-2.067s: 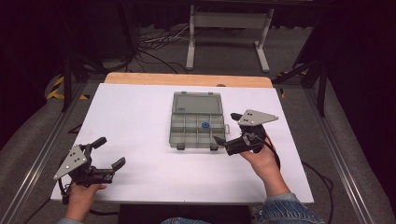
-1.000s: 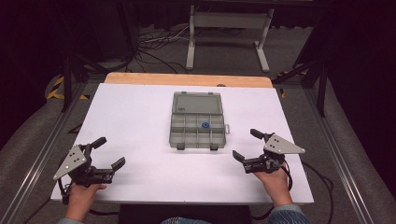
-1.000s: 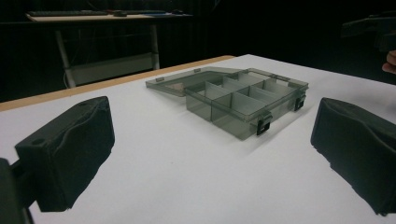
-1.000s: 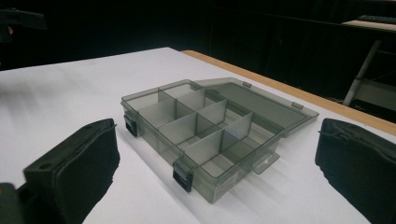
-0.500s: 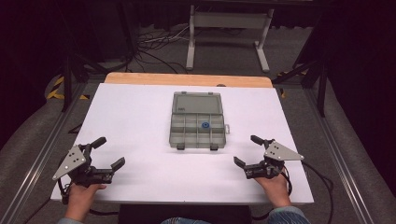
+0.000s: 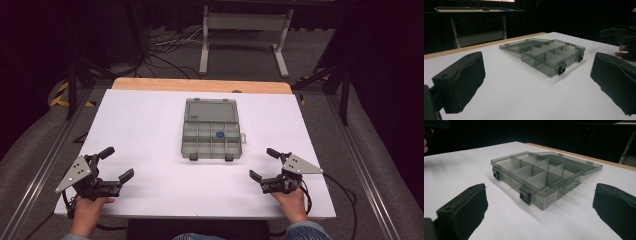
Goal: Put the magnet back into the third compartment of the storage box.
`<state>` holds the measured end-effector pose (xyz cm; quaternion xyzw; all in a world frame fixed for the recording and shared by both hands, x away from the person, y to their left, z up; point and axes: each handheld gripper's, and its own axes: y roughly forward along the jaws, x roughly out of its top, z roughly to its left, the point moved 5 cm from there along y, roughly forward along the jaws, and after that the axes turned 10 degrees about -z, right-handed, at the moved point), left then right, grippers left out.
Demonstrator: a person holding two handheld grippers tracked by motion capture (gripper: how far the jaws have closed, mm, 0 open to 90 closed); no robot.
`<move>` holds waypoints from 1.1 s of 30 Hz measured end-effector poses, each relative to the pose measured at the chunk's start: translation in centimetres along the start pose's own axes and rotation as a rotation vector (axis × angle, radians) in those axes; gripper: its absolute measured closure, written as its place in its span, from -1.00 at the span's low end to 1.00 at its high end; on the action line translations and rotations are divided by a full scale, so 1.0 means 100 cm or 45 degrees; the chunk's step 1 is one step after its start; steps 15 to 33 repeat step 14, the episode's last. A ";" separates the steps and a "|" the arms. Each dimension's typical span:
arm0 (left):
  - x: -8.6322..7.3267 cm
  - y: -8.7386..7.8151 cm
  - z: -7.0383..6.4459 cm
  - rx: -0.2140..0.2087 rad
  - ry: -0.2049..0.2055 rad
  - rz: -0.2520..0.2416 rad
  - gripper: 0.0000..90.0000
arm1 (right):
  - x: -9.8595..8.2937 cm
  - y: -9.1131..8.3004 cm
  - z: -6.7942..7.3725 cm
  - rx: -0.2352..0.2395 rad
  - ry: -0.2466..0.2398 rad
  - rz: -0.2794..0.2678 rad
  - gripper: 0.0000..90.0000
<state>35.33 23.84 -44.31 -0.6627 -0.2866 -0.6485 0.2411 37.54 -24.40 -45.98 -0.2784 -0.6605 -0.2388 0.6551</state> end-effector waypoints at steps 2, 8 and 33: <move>0.000 0.000 0.000 0.001 -0.001 -0.003 -0.99 | 0.000 0.000 0.000 -0.002 0.000 -0.009 -1.00; 0.000 0.000 0.000 0.000 0.009 -0.001 -0.99 | 0.003 -0.003 -0.003 -0.027 0.012 -0.048 -1.00; 0.000 0.000 0.000 0.003 0.011 0.002 -0.99 | 0.005 -0.003 -0.002 -0.028 0.003 -0.079 -1.00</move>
